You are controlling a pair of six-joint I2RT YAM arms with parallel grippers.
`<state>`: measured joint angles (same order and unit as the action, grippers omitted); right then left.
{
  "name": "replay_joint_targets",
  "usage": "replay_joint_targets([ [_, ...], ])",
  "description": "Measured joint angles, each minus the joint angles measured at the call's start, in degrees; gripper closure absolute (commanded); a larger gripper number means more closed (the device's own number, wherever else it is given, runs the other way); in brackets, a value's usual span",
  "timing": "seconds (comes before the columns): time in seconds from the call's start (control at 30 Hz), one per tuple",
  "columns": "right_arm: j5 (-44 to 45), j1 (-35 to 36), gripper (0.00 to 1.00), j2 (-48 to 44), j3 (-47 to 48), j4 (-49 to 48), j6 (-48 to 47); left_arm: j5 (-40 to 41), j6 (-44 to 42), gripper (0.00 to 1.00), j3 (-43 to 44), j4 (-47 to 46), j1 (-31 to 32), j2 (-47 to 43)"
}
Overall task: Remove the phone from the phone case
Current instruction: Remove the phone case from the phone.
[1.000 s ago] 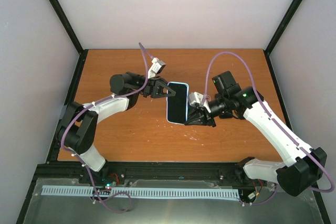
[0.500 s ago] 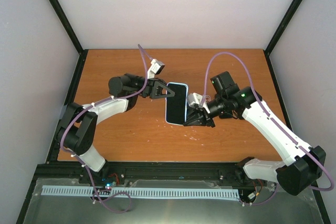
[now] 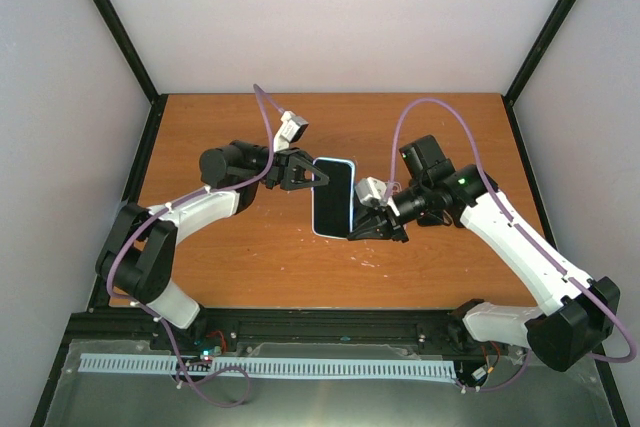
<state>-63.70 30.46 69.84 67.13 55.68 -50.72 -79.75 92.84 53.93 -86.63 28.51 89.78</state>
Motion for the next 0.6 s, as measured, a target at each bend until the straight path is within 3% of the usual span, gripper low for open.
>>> replay_joint_targets([
  [0.6, -6.67, -5.18, 0.85, 5.55, 0.81, 3.15, -4.90, 1.99, -4.31, 1.00, -0.02, 4.00, -1.03, -0.02],
])
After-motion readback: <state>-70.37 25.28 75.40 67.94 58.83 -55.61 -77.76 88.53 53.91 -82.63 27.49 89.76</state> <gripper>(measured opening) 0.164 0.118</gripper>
